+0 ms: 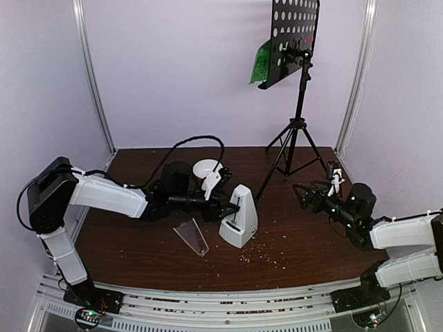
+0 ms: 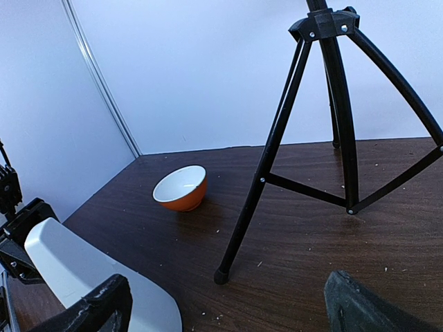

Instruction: Pack up the instrument practice props

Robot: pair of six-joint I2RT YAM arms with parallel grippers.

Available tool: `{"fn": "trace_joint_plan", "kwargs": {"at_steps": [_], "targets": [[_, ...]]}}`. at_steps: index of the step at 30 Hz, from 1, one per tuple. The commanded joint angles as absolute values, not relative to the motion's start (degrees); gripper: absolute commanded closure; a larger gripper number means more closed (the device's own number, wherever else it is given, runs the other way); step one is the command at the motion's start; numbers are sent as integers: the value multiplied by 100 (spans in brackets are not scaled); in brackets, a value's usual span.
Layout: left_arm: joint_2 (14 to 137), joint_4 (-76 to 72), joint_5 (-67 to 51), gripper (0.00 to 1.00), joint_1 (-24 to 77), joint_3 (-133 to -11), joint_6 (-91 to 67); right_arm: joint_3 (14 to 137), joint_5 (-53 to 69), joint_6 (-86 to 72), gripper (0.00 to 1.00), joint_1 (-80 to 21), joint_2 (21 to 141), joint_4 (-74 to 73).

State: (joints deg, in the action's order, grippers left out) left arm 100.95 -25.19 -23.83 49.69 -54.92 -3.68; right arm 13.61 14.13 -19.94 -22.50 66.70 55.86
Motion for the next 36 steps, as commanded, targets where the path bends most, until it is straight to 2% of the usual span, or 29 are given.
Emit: {"fn": "trace_joint_plan", "kwargs": {"at_steps": [1,19,24,29,36], "targets": [[10136,-2604,-2487,51,4942,-5602,-396,1316,1345,-2021,0,-2232,6651,5726],[10090,-2638,-2531,57,4941,-5513,-444,1315,1345,-2021,0,-2232,6636,5717],[9966,-2705,-2433,41,4944,-5409,-501,1313,1350,-2024,0,-2232,6629,5723],[9558,-3063,-2239,20,4939,-5092,-713,1302,1236,-2021,0,-2232,6535,5657],[8694,-3506,-1784,12,4939,-4312,-1160,1561,1232,-2187,0,-2232,6498,5202]]}}
